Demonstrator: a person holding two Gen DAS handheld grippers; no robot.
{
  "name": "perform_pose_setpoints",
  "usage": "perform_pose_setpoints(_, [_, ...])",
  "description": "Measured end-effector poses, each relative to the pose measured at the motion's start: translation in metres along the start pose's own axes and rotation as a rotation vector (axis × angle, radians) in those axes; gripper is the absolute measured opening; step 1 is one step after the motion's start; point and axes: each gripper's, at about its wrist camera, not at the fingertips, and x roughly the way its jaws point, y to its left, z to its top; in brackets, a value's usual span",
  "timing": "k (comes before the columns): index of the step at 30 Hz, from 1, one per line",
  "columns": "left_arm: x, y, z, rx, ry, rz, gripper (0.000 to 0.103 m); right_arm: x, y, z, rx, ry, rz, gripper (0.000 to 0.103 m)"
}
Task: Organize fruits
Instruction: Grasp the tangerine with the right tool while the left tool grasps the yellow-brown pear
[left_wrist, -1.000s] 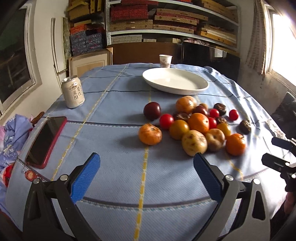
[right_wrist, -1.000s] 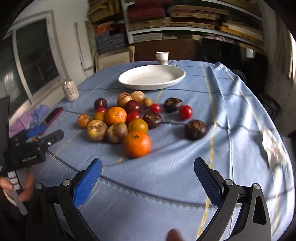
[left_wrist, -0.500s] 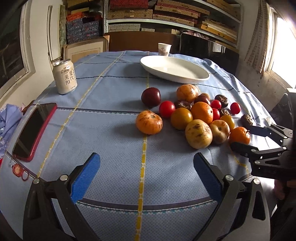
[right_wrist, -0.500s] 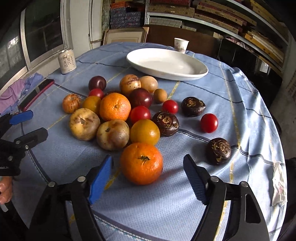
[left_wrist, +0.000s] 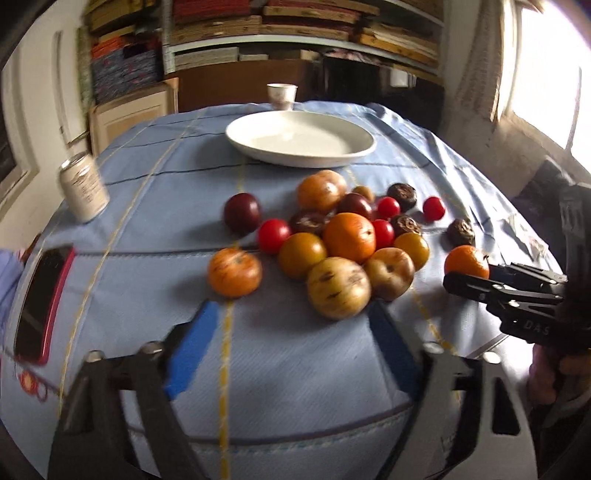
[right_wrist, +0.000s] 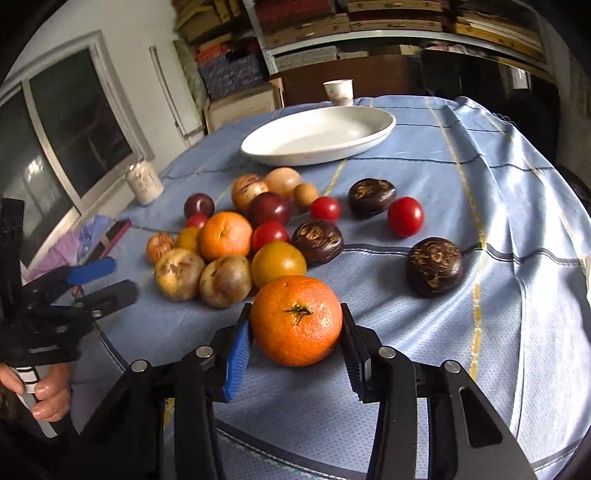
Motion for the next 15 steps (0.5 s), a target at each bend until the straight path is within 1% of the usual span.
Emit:
perform_pose_setpoints(2, [0.011,-0.005,0.004,0.011,0.033,-0.009,0.061,-0.003,-0.003,0.0,0.013,-0.008,0.01,0.045])
perform_pose_setpoints(4, [0.017,-0.009,0.007,0.012,0.051,-0.028,0.061,-0.007,-0.007,-0.001,0.032,-0.021,0.025,0.045])
perform_pose_setpoints(8, [0.021,-0.01,0.012,0.012,0.054,-0.066,0.061,-0.011,-0.013,-0.001,0.057,-0.038,0.054,0.045])
perform_pose_setpoints(10, [0.028,-0.012,0.014,0.016,0.082,-0.071,0.061,-0.01,-0.013,-0.001,0.056,-0.036,0.057,0.045])
perform_pose_setpoints(11, [0.029,-0.012,0.014,0.017,0.09,-0.081,0.059,-0.01,-0.012,-0.001,0.054,-0.036,0.059,0.045])
perform_pose_setpoints(12, [0.031,-0.012,0.016,0.016,0.099,-0.095,0.055,-0.011,-0.013,-0.002,0.054,-0.037,0.062,0.045])
perform_pose_setpoints(15, [0.038,-0.011,0.018,0.006,0.118,-0.117,0.052,-0.012,-0.015,-0.001,0.061,-0.044,0.077,0.045])
